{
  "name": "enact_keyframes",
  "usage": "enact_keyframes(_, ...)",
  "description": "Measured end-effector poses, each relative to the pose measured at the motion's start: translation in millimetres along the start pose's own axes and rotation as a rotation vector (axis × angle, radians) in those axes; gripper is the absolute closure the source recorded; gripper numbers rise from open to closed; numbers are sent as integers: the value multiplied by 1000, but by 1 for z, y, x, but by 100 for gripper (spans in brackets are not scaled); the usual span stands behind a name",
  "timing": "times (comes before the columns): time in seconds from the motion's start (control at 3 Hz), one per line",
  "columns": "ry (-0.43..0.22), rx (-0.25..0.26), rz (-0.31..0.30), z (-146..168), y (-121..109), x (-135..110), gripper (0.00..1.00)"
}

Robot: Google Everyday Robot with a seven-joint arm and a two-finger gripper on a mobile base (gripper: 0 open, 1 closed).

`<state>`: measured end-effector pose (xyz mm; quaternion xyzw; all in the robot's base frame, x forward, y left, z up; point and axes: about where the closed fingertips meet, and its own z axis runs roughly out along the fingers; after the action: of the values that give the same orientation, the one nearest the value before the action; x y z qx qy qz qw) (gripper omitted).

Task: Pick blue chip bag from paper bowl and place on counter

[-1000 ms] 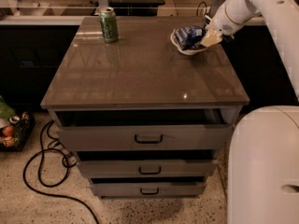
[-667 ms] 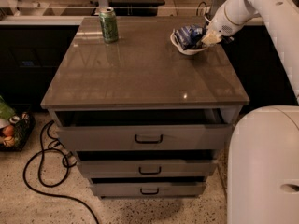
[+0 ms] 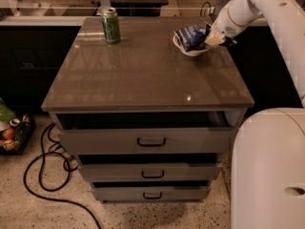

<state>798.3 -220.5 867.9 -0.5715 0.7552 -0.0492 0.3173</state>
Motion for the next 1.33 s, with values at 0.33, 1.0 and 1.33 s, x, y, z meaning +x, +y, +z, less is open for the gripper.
enact_keyframes(0.33,52,14,-42,-8,-8,-11,100)
enact_keyframes(1.0,126,91,-110,-43,-37,-32,100)
enact_keyframes(1.33,122,120,-114,-65,-44,-41,100)
